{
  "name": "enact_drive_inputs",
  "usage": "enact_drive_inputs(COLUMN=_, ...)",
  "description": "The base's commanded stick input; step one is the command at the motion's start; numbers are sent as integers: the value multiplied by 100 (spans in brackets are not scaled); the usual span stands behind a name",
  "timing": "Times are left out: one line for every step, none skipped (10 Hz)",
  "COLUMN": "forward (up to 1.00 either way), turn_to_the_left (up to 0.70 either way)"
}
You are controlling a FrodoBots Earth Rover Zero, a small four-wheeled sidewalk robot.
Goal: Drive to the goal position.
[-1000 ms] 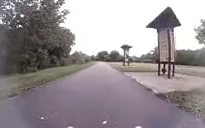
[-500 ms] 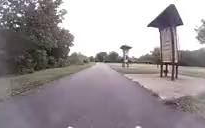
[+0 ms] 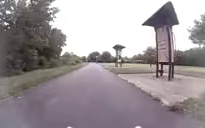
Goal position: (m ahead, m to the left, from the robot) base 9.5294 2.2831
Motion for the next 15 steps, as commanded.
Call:
enact_drive_inputs(forward=70, turn_to_the_left=0)
enact_drive_inputs(forward=70, turn_to_the_left=0)
enact_drive_inputs(forward=70, turn_to_the_left=0)
enact_drive_inputs(forward=70, turn_to_the_left=0)
enact_drive_inputs(forward=70, turn_to_the_left=0)
enact_drive_inputs(forward=70, turn_to_the_left=0)
enact_drive_inputs(forward=70, turn_to_the_left=0)
enact_drive_inputs(forward=70, turn_to_the_left=0)
enact_drive_inputs(forward=70, turn_to_the_left=1)
enact_drive_inputs(forward=70, turn_to_the_left=2)
enact_drive_inputs(forward=70, turn_to_the_left=2)
enact_drive_inputs(forward=70, turn_to_the_left=1)
enact_drive_inputs(forward=70, turn_to_the_left=0)
enact_drive_inputs(forward=70, turn_to_the_left=0)
enact_drive_inputs(forward=70, turn_to_the_left=3)
